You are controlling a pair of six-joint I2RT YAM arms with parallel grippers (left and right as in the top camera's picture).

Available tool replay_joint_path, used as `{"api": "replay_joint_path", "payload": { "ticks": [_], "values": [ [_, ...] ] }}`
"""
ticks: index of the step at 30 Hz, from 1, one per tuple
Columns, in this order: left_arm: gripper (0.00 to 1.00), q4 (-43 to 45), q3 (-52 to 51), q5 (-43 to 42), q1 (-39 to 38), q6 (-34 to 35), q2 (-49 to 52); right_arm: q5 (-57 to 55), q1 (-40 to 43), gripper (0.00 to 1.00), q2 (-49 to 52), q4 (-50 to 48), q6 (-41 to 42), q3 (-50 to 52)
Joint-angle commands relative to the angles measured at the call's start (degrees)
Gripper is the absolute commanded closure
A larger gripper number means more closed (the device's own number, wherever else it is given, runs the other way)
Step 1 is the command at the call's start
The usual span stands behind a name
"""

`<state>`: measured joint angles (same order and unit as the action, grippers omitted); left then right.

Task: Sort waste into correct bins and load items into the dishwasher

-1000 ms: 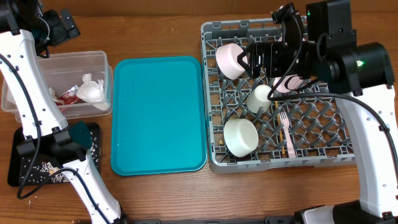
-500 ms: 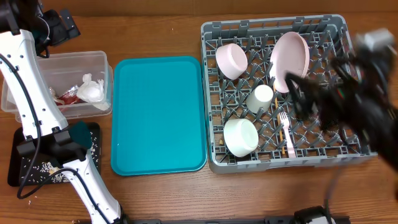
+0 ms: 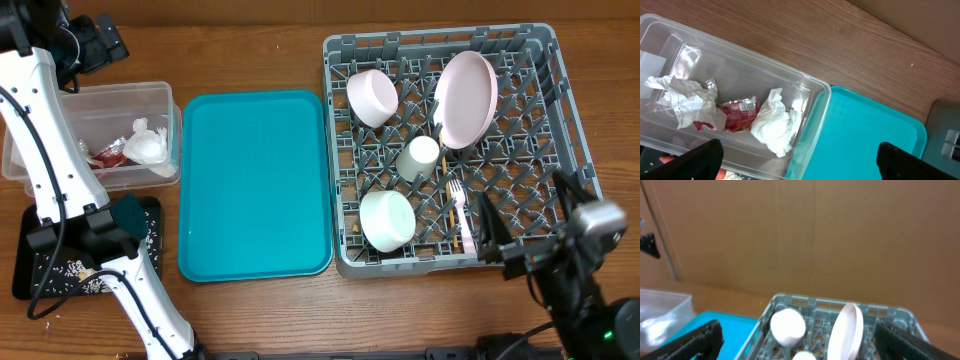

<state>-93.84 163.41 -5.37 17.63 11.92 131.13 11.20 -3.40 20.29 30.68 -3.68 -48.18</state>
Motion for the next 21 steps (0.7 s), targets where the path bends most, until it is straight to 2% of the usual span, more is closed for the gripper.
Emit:
{"api": "replay_joint_path", "payload": {
  "ticks": [1, 6, 11, 21],
  "values": [
    [0.00, 0.02, -0.13, -0.42, -0.02, 0.52, -1.18, 1.29, 1.38, 0.00, -7.72, -8.20, -0.44, 11.15],
    [0.00, 0.02, -0.13, -0.42, -0.02, 0.52, -1.18, 5.31, 2.47, 0.00, -16.44, -22.38, -0.42, 27.98],
    [0.00, 0.02, -0.13, -0.42, -0.02, 0.52, -1.18, 5.55, 2.58, 0.00, -20.17, -30.38, -0.44, 37.75],
    [0.00, 0.02, -0.13, -0.42, -0.02, 0.52, -1.18, 2.93, 2.84, 0.00, -20.13, -34.36, -0.22, 45.88]
  ]
}}
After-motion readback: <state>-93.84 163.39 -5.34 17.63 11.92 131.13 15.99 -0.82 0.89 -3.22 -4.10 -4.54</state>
